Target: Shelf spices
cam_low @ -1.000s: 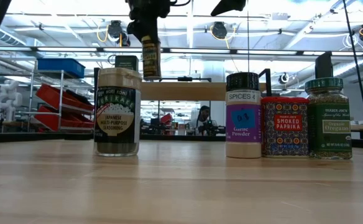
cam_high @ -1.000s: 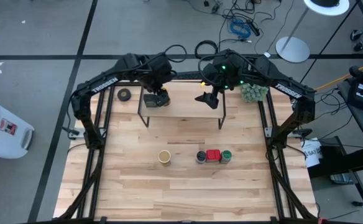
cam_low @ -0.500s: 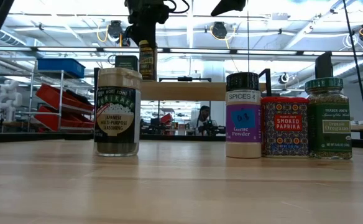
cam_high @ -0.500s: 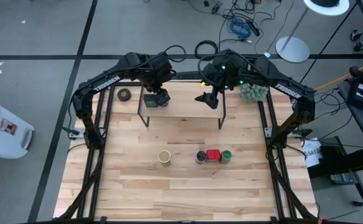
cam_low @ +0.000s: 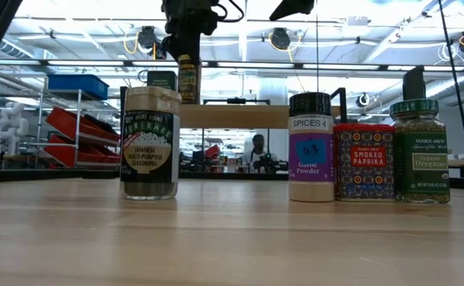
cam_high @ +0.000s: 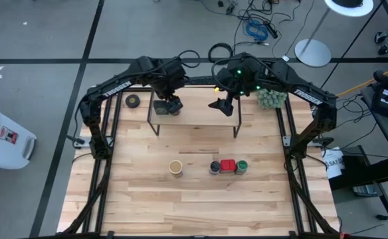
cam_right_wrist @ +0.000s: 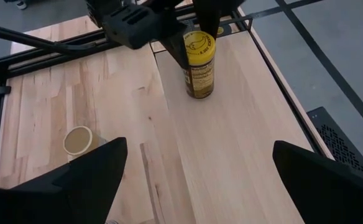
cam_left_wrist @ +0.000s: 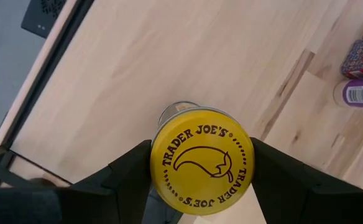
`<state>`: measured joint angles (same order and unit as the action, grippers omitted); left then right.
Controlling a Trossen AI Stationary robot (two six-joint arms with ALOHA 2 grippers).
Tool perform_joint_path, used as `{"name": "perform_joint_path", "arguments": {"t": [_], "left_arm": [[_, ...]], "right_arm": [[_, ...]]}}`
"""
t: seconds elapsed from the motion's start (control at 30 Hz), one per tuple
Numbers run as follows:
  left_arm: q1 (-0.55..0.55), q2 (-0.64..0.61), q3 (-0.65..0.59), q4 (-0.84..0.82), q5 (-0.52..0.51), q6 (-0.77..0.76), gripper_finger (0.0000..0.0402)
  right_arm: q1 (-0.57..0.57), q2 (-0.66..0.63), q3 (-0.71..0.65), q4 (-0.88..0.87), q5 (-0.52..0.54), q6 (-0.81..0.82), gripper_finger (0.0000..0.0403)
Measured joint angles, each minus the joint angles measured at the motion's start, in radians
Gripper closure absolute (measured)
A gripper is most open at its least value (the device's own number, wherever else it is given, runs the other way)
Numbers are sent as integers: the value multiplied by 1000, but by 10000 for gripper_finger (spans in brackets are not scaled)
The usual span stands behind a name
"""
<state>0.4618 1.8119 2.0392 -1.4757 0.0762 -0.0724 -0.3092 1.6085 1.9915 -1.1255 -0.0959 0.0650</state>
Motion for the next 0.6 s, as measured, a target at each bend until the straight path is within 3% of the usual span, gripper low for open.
{"name": "perform_joint_path", "arguments": {"t": [0.27, 0.6], "left_arm": [[0, 8, 0, -1, -4, -6, 157], [-2, 8, 0, -5, -25, -28, 98]], "right_arm": [[0, 0, 0, 0, 0, 1, 12], [-3, 0, 0, 0, 0, -5, 12]]}}
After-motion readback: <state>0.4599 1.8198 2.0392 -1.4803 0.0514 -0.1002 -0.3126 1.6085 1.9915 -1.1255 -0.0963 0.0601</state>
